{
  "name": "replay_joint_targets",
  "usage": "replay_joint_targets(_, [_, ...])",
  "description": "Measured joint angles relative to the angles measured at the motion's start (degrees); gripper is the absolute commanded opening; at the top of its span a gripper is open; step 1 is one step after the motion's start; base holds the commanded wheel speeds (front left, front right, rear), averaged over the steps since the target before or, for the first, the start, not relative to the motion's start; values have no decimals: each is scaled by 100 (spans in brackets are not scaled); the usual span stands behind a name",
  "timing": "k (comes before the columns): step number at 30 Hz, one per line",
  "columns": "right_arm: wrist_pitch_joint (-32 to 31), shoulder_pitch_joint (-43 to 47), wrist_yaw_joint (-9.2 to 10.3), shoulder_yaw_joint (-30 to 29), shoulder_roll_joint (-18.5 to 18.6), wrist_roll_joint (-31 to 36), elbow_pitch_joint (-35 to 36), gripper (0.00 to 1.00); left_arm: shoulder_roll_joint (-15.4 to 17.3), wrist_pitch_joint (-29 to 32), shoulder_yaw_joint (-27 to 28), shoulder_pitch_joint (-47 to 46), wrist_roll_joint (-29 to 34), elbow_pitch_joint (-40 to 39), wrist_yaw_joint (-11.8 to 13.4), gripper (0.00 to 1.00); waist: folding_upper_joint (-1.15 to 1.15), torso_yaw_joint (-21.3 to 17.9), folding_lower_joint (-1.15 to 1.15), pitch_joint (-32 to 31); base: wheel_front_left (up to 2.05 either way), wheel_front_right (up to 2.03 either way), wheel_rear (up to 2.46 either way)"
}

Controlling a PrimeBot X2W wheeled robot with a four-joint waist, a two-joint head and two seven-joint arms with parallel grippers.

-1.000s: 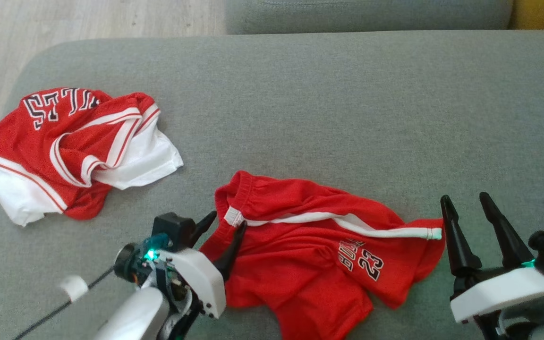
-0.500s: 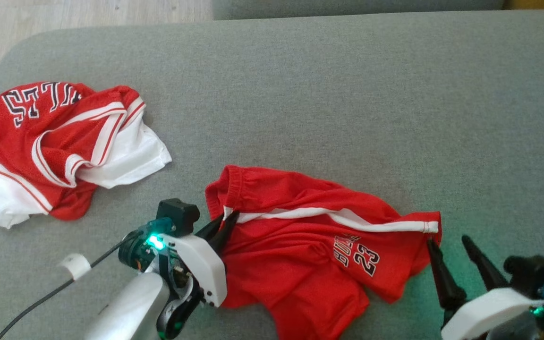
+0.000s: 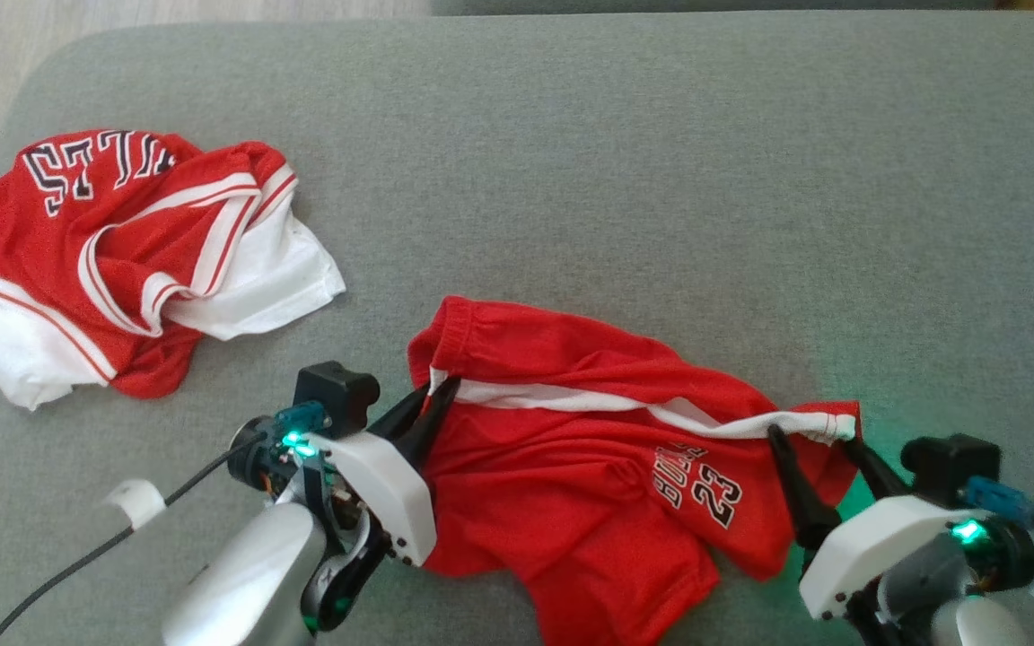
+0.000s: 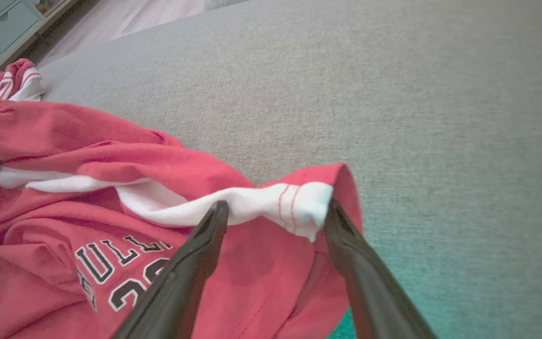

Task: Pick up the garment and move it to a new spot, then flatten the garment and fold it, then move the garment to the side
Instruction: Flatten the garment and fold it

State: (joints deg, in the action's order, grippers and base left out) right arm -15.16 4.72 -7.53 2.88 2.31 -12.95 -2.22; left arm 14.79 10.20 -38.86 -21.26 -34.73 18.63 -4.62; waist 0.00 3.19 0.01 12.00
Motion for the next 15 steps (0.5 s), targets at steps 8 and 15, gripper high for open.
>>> replay_joint_targets(8, [-48, -133, 0, -13, 35, 0, -60, 0, -35, -385, 31, 0, 0, -57, 0, 0, 0, 99, 0, 8, 0, 0, 0])
replay_joint_targets(15, [164, -359, 0, -99, 279, -15, 795, 0, 70, -1111, 376, 0, 157, -790, 185, 0, 0, 85, 0, -157, 0, 0, 0])
